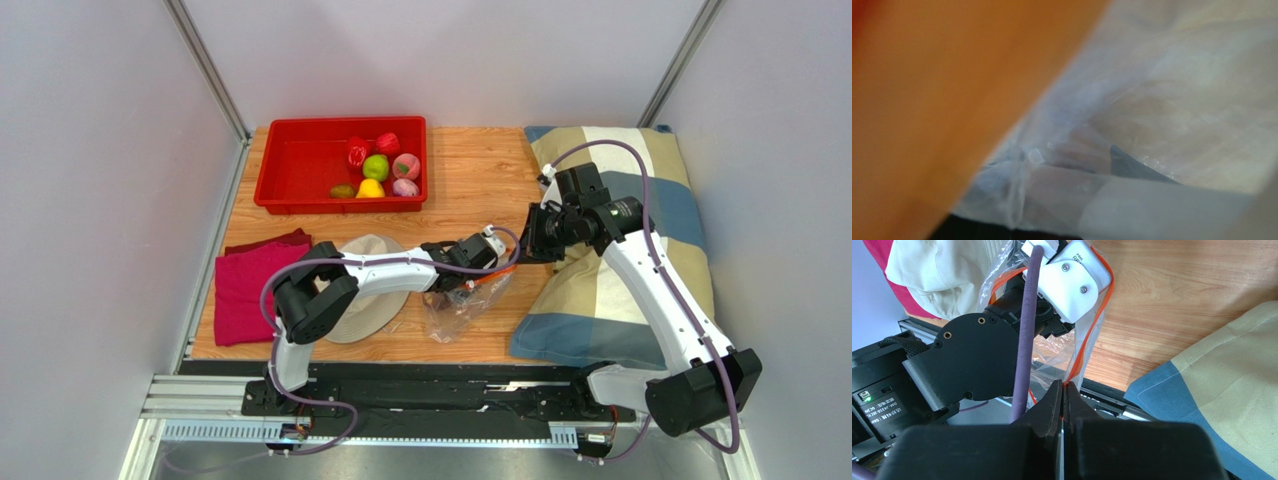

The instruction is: Open the zip-top bag and remove the fake food

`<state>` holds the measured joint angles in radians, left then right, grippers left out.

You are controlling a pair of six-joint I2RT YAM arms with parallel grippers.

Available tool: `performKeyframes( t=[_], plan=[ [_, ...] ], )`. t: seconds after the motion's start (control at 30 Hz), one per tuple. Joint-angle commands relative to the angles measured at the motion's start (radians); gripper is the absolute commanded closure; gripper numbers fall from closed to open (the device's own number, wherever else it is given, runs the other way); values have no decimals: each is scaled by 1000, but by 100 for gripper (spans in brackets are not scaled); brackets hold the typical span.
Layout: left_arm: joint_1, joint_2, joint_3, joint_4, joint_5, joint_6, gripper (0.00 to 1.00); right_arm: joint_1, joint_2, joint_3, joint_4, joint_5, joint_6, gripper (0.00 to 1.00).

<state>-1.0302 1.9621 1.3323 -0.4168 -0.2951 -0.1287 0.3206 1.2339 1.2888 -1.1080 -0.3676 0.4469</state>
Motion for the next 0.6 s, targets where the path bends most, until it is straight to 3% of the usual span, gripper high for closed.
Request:
performKeyframes(
  t=[0.0, 0.1, 0.17, 0.2, 0.27, 0.33, 0.37, 0.5, 0.57],
  plan=[
    [4, 9, -39, -30, 16, -28, 34, 6, -13, 0, 13, -17, -13, 100],
    [4, -23, -36, -28, 33, -14, 35, 6, -8, -8, 22, -24, -14, 100],
    [4, -38, -27, -30, 45, 0, 51, 6, -5, -11, 22, -25, -13, 100],
    [4, -45, -12, -40, 48, 1, 64, 6, -4, -9, 23, -25, -14, 100],
    [4, -54, 10, -51, 51, 6, 73, 6, -2, -13, 25, -22, -17, 100],
    [4, -78, 39, -59, 63, 9, 95, 6, -4, -19, 25, -17, -20, 100],
    [4, -91, 57, -59, 70, 11, 100, 6, -4, -22, 23, -13, -25, 100],
    [4, -147, 125, -91, 138, 21, 98, 6, -2, -22, 22, 1, -31, 100],
    [4, -146, 192, -138, 189, 23, 86, 6, 2, -20, 23, 1, -34, 100]
  ],
)
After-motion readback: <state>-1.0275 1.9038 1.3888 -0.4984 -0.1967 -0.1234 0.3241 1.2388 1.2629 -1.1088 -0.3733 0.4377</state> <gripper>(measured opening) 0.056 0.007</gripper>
